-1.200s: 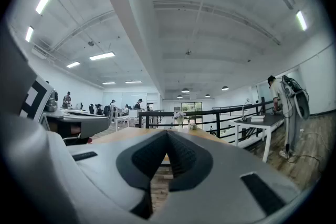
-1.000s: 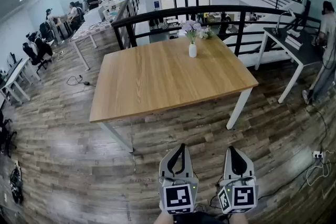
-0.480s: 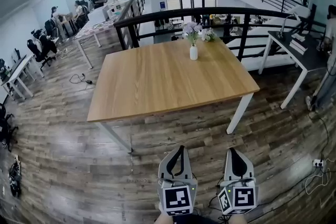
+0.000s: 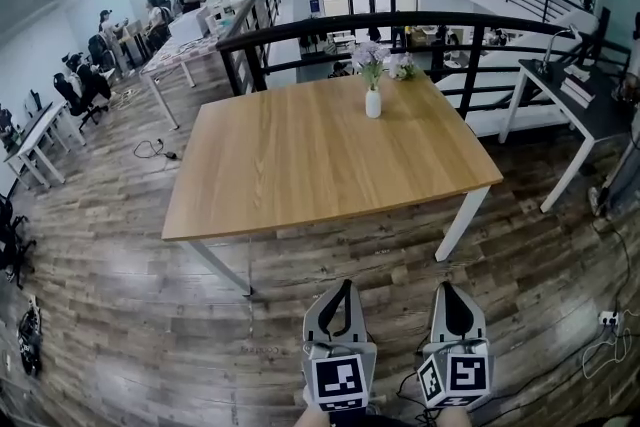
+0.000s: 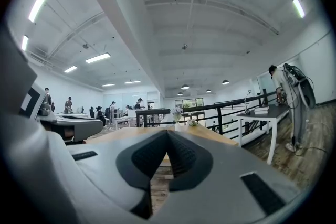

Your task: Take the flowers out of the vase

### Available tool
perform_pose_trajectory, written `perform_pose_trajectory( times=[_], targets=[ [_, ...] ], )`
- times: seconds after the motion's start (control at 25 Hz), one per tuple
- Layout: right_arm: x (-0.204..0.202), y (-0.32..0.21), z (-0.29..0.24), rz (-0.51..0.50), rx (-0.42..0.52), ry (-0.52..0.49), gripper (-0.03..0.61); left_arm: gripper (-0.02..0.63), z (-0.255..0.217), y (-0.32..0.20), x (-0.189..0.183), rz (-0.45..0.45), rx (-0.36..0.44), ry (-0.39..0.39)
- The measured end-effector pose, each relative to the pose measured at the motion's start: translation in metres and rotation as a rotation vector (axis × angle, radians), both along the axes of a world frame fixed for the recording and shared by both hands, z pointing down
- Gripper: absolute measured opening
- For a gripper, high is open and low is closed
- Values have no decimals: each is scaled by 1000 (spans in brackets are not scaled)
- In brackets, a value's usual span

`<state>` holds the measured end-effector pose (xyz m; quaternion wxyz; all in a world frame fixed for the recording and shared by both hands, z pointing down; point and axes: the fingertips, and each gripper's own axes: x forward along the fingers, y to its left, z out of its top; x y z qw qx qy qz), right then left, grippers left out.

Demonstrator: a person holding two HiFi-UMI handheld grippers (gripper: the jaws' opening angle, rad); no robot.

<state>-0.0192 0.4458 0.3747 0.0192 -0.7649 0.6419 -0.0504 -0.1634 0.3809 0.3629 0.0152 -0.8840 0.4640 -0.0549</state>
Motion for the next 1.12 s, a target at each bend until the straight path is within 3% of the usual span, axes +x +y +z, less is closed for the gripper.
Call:
perform_pose_trajectory(
  times=[0.4,0.72,1.12],
  targets=[
    [40,-101,-7,41,-16,4,2,28,-8,-109,45,49,-5,19],
    [52,-190,-13,52,-19,18,2,28,-14,-199,61,68,-1,29],
    [72,-249,-10,55,-44,41,2,28,1,-265,75,52,-34,43]
  ],
)
